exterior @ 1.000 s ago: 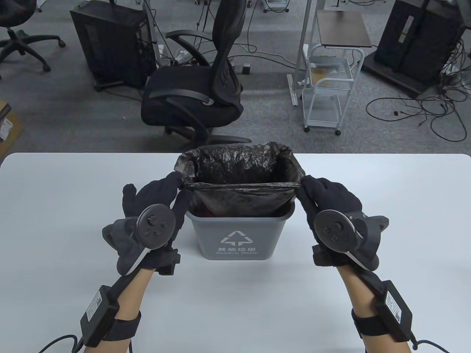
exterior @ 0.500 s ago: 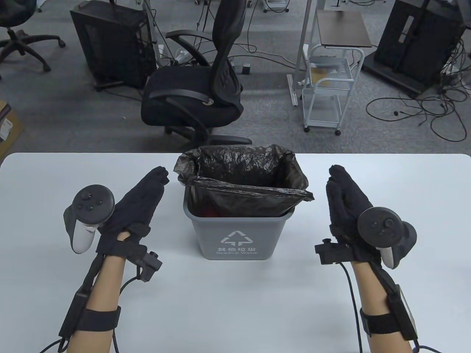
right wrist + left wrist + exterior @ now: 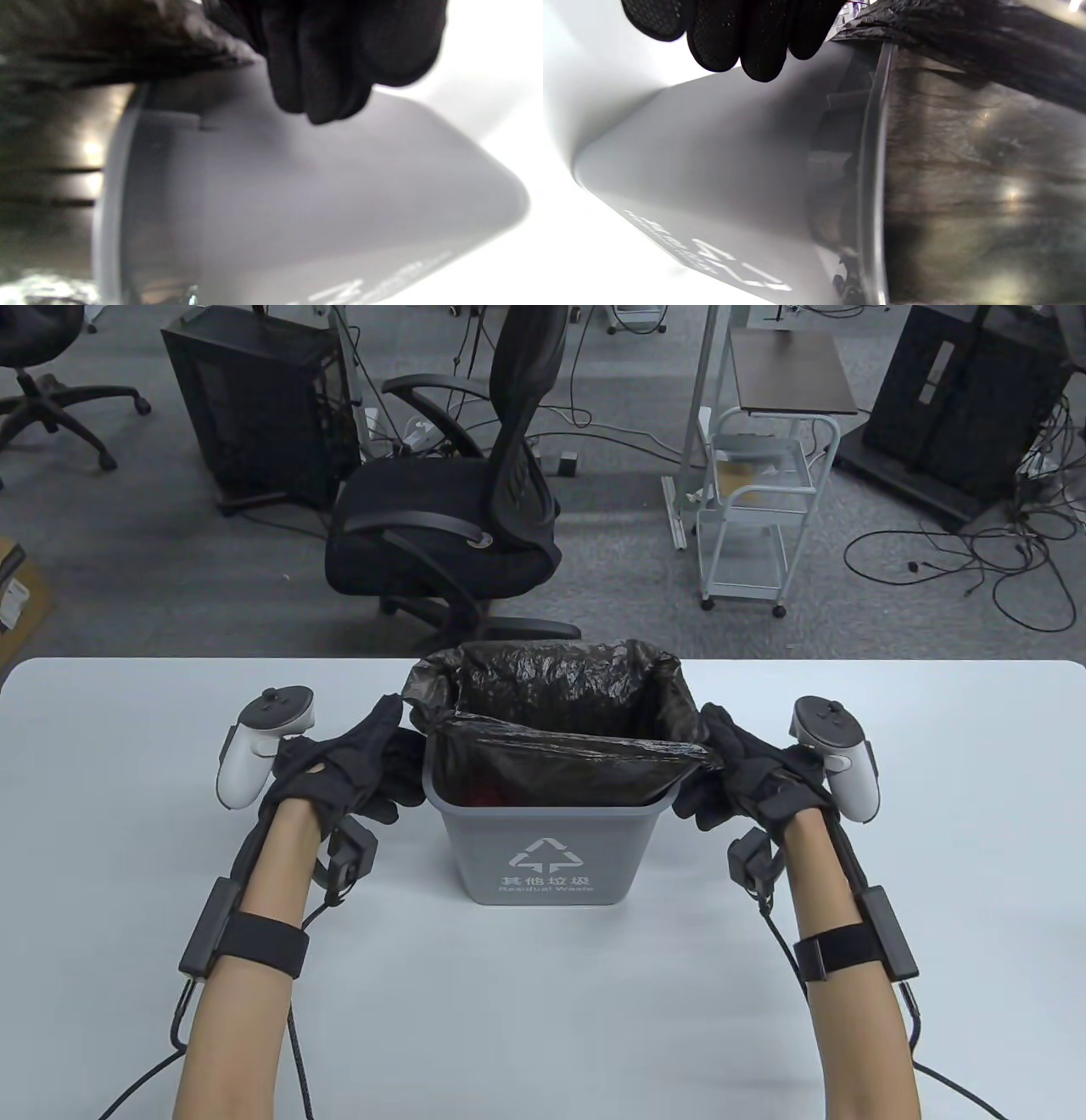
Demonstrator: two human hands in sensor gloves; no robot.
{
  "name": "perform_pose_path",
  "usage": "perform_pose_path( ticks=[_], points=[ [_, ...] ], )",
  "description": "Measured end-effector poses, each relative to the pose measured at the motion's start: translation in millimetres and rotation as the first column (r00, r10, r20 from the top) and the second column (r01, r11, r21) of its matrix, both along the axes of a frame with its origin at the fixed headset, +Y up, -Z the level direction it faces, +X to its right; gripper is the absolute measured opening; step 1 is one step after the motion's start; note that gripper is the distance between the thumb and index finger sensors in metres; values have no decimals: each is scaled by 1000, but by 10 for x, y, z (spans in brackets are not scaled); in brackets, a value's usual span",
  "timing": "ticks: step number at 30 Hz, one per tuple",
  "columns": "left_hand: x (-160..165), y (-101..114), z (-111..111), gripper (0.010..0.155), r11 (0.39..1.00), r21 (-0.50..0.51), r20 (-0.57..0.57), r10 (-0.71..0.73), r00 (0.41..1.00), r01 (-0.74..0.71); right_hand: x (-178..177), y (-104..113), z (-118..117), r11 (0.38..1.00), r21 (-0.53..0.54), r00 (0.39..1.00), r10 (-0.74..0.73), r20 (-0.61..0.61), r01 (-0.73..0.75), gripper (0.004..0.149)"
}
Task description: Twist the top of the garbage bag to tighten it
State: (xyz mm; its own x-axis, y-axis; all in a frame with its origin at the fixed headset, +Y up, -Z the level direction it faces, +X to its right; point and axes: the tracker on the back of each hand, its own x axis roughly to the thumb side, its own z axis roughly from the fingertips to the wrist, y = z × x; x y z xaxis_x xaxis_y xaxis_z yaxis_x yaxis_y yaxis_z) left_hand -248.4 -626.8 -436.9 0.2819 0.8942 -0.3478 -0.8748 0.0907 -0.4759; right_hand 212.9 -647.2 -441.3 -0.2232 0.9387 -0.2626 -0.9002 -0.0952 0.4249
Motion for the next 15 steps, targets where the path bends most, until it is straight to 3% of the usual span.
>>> perform_pose_path(
  ticks=[4,9,13,15],
  points=[
    [65,-22,-106,82,999,-45,-12,-2,1000,1,-62,25,-51,996,-75,998,-46,-34,44,79],
    [122,34,-184,67,991,-4,-16,-137,990,137,-87,162,-78,996,-29,997,82,-5,-82,64],
    [89,127,-218,50,990,25,-38,-136,990,137,-76,269,-113,998,-6,995,63,75,-63,43],
    [76,156,-233,43,989,34,-42,-140,989,141,-76,283,-131,999,-2,997,54,55,-54,41]
  ],
)
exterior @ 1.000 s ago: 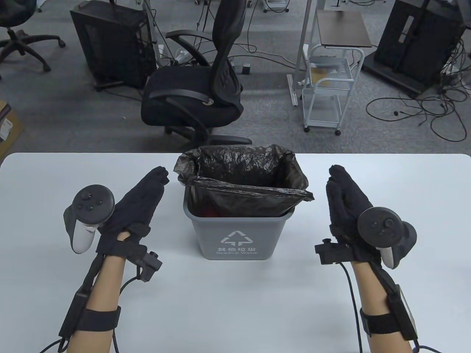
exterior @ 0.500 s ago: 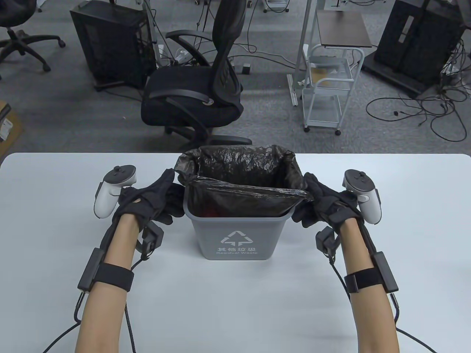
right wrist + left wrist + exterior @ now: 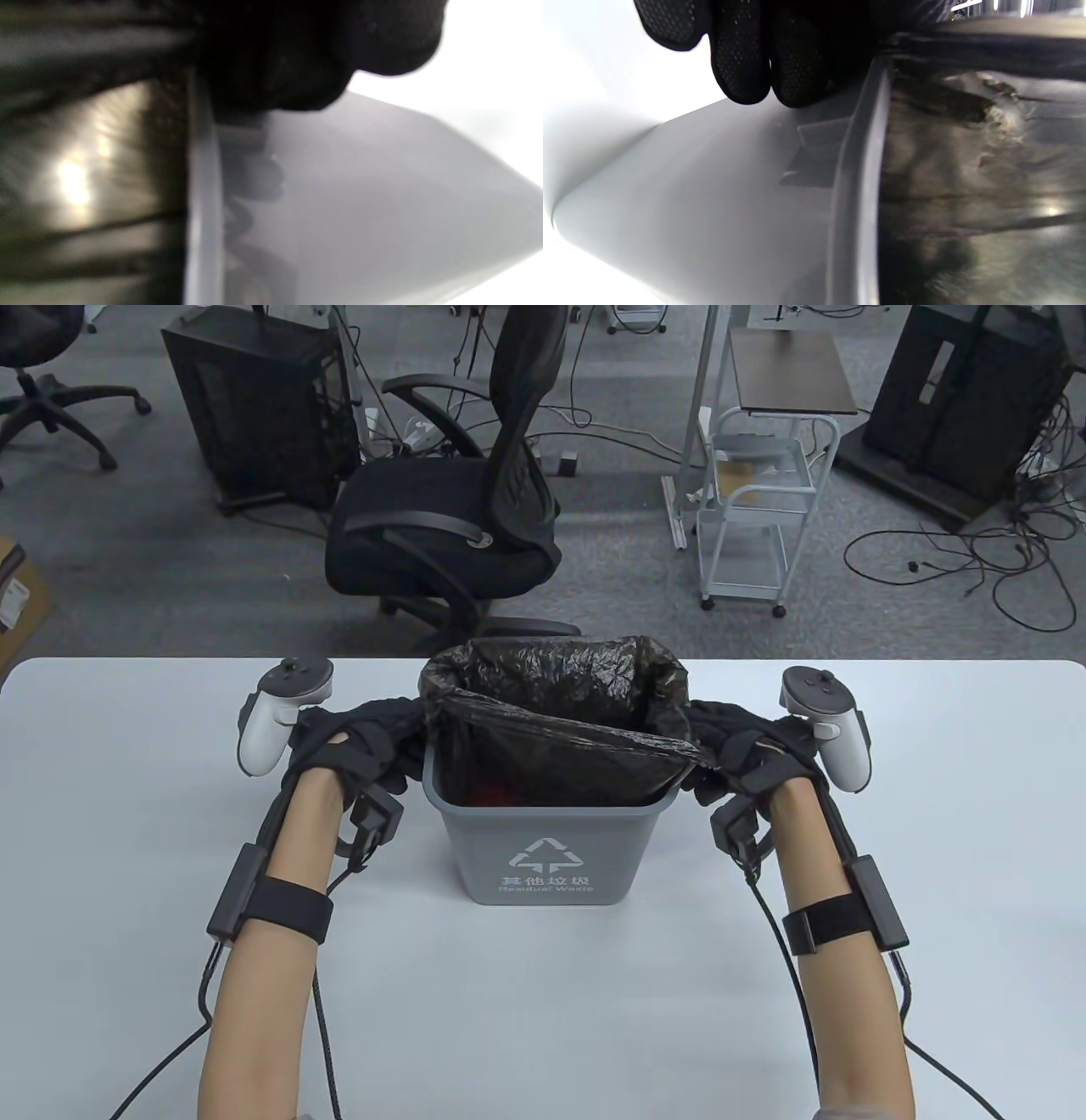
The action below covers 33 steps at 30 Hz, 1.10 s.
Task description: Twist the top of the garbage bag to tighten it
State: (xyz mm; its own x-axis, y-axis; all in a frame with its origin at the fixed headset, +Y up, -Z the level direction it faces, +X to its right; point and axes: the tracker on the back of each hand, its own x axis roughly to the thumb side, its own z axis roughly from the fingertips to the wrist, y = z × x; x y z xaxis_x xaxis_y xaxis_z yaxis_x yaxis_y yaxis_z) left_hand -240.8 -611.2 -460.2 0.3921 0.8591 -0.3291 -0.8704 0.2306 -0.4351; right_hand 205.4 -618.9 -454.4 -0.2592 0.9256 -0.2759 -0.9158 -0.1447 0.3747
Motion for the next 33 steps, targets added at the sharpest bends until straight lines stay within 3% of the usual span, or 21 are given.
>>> perform_pose_path(
  ticks=[10,21,25,33],
  points=[
    [-75,64,-121,38,999,5,-47,-37,998,38,11,67,-111,999,22,999,33,13,-33,40],
    [-77,367,-197,40,985,79,-131,-144,981,155,-34,392,-323,960,87,957,252,143,-266,39],
    [-108,499,-126,39,975,146,-137,-147,980,166,-44,561,-263,915,187,921,311,234,-357,38],
    [-314,726,121,39,924,213,-157,-289,944,319,148,798,44,889,299,903,229,365,-346,38]
  ],
)
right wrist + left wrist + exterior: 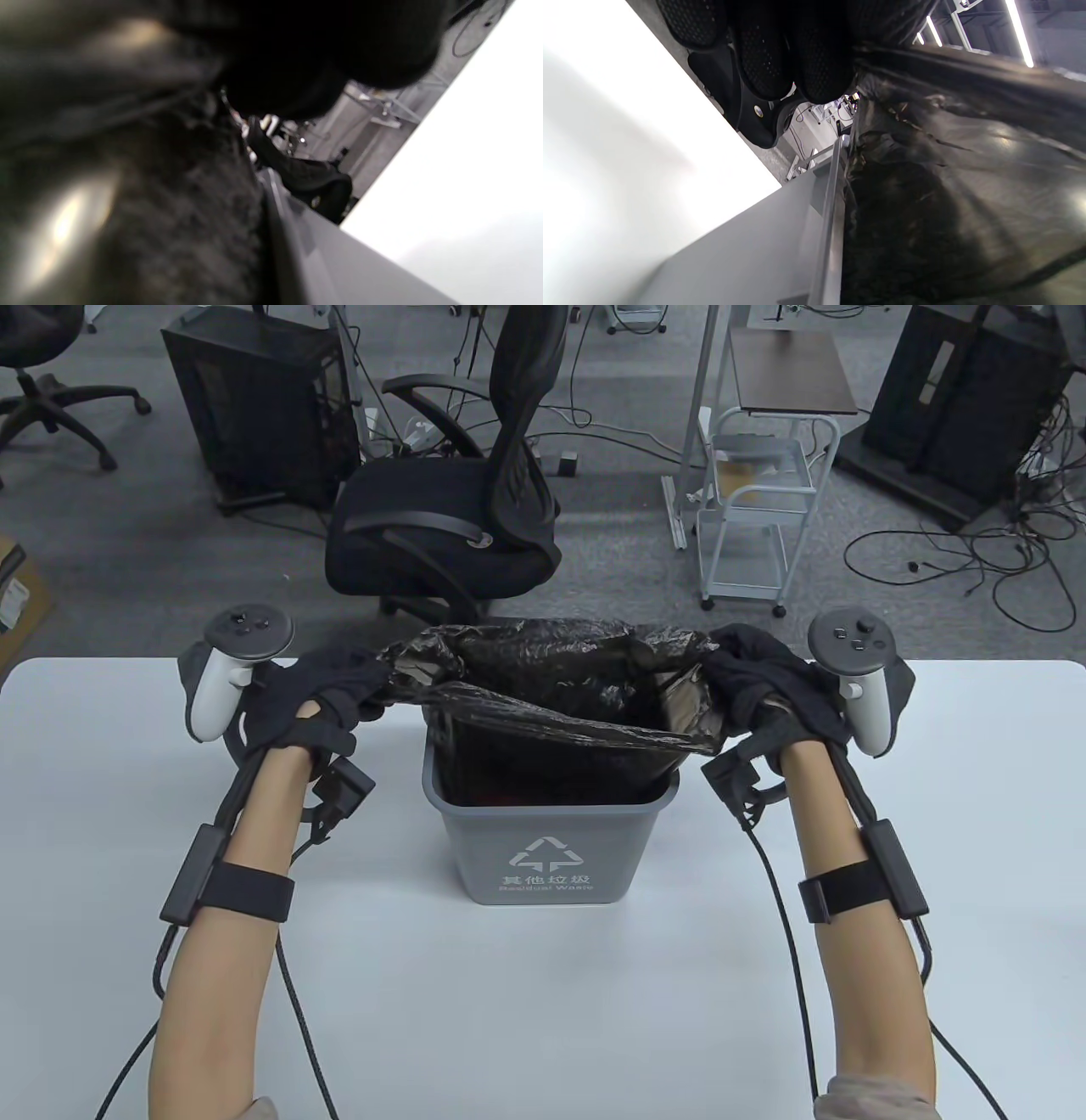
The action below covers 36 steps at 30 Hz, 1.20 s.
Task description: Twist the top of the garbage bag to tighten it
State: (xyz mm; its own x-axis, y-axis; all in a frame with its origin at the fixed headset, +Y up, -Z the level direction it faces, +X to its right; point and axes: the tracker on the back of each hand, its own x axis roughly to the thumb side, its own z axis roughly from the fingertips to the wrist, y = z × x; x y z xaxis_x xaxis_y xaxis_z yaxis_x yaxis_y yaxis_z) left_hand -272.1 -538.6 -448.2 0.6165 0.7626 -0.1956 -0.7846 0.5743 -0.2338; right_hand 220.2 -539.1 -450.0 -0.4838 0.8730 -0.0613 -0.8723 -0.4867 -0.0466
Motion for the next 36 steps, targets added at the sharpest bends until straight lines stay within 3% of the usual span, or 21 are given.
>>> perform_pose_path(
  ticks=[8,13,17,21,29,30,34,36],
  points=[
    [-58,234,189,39,990,49,-65,-128,990,131,6,184,199,995,22,995,95,28,-96,39],
    [-41,243,257,39,984,63,-103,-159,982,166,10,210,319,994,25,993,105,51,-106,38],
    [-25,154,265,40,997,37,-98,-61,993,65,6,186,376,991,26,991,129,33,-130,38],
    [45,49,259,40,998,6,-69,68,995,-67,-11,111,395,1000,-7,999,-14,-47,13,39],
    [145,-31,220,43,973,-41,-47,225,973,-227,-29,17,384,987,-73,982,-150,-115,142,42],
    [161,-50,220,45,963,-50,-26,265,964,-266,-28,5,379,983,-76,979,-175,-108,167,42],
    [281,-99,232,80,927,-83,45,370,928,-365,-42,-34,350,978,-89,972,-201,-124,191,45],
    [369,-81,241,91,935,-102,67,347,935,-340,-64,-51,348,972,-101,966,-223,-135,210,47]
  ],
)
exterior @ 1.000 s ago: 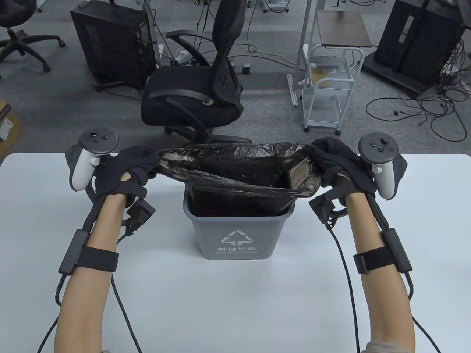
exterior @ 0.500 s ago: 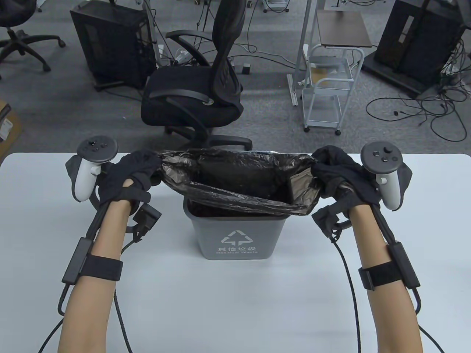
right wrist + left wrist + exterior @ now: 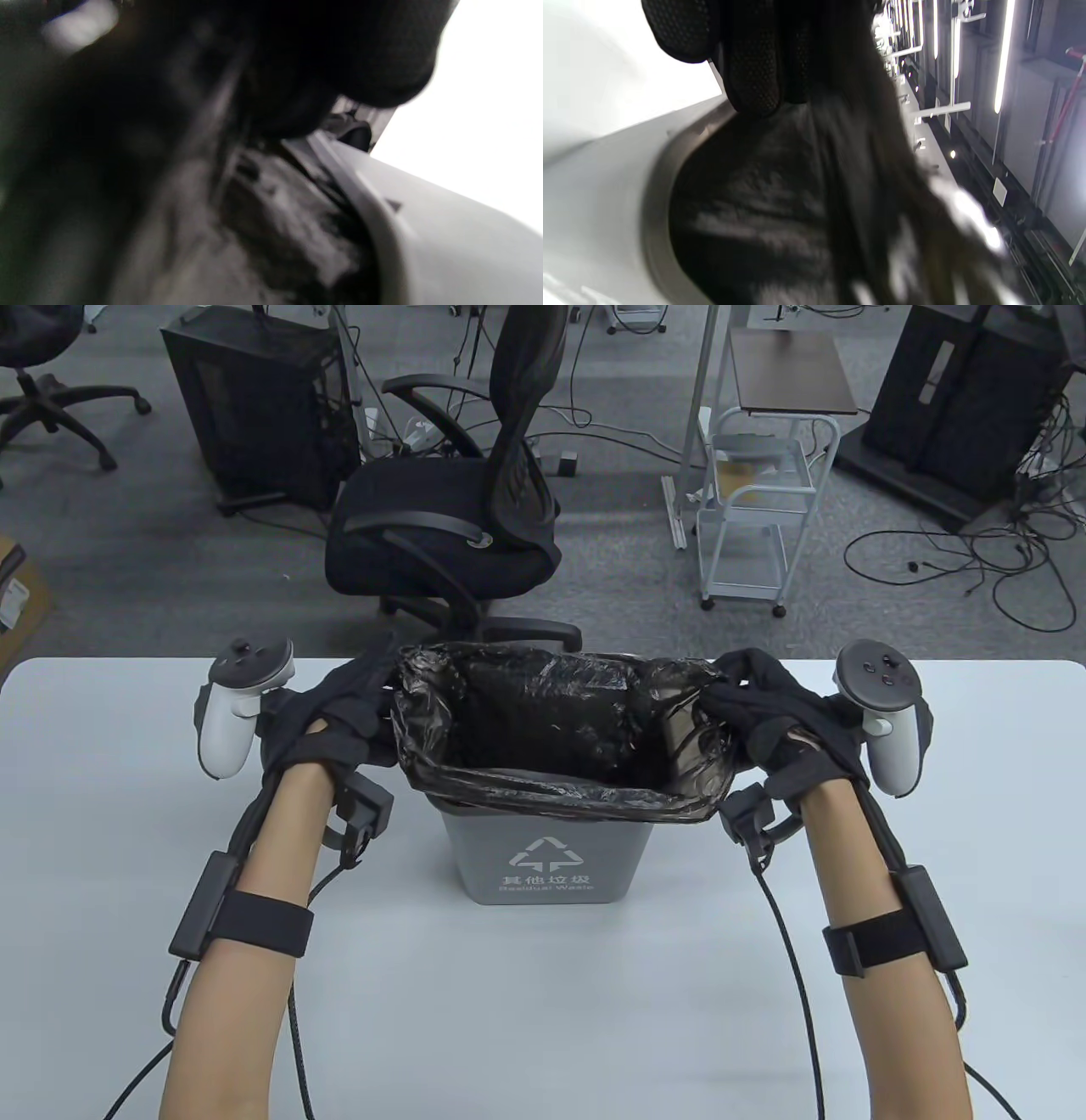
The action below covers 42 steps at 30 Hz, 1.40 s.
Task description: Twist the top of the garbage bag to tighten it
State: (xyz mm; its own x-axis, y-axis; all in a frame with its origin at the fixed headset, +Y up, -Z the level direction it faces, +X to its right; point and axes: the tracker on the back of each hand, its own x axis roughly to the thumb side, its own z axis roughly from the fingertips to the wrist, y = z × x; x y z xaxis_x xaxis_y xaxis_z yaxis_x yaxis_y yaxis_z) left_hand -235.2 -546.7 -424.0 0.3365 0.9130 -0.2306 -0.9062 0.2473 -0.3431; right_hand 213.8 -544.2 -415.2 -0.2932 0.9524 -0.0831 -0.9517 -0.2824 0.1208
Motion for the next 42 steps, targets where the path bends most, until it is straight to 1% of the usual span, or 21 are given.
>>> perform_pose_path(
  ticks=[1,3,5,7,10,11,13,15,18,20,21,23,28,31,33,36,38,39,40,41,42],
  points=[
    [34,18,4,94,999,3,-1,-36,999,36,-11,-2,2,1000,-8,1000,-13,-15,13,51],
    [116,87,12,98,984,23,-21,-178,984,178,-43,6,8,999,-28,997,-42,-72,40,58],
    [175,140,14,95,959,40,-45,-280,959,281,-71,29,18,999,-27,993,-31,-111,28,63],
    [221,160,11,83,947,40,-46,-317,947,319,-93,58,33,1000,-18,991,3,-131,-6,65],
    [232,147,3,63,949,28,-48,-312,949,313,-112,112,56,997,19,989,78,-129,-76,65],
    [220,140,-2,58,948,29,-52,-315,948,316,-112,129,65,995,23,987,96,-130,-94,65],
    [176,133,-4,53,944,30,-62,-326,943,328,-105,174,89,988,43,983,149,-111,-145,64],
    [109,135,8,51,945,35,-71,-323,944,326,-80,224,113,972,71,971,230,-68,-226,64],
    [-24,175,45,52,930,53,-103,-357,928,364,-31,290,144,933,98,938,346,11,-345,64],
    [-111,205,73,59,912,63,-134,-396,909,406,0,313,158,907,111,913,402,62,-407,64],
    [-156,217,91,60,902,65,-148,-414,898,427,12,320,164,895,114,901,424,89,-432,64],
    [-247,225,132,57,889,61,-176,-437,882,453,33,325,173,864,127,872,471,137,-487,65],
    [-408,188,179,47,901,30,-210,-417,884,432,53,351,213,794,145,800,549,243,-590,64],
    [-487,175,197,43,893,18,-258,-430,865,449,75,393,264,764,154,764,564,314,-627,64],
    [-507,164,201,43,908,19,-240,-403,883,419,91,415,288,757,155,754,561,341,-634,66],
    [-533,170,224,43,949,32,-221,-300,928,314,119,435,306,760,121,741,563,366,-638,60],
    [-551,183,244,44,976,45,-197,-201,960,213,148,434,309,778,105,748,545,379,-620,46],
    [-560,193,257,44,987,47,-177,-145,974,155,165,430,309,796,107,764,521,380,-596,40],
    [-569,208,271,45,992,47,-161,-106,981,115,178,426,311,817,112,786,493,372,-566,38],
    [-572,220,280,45,994,48,-155,-93,984,102,190,425,312,834,110,803,472,364,-540,38],
    [-580,246,297,45,994,58,-146,-87,986,96,208,419,312,871,101,839,423,344,-480,38]
  ],
)
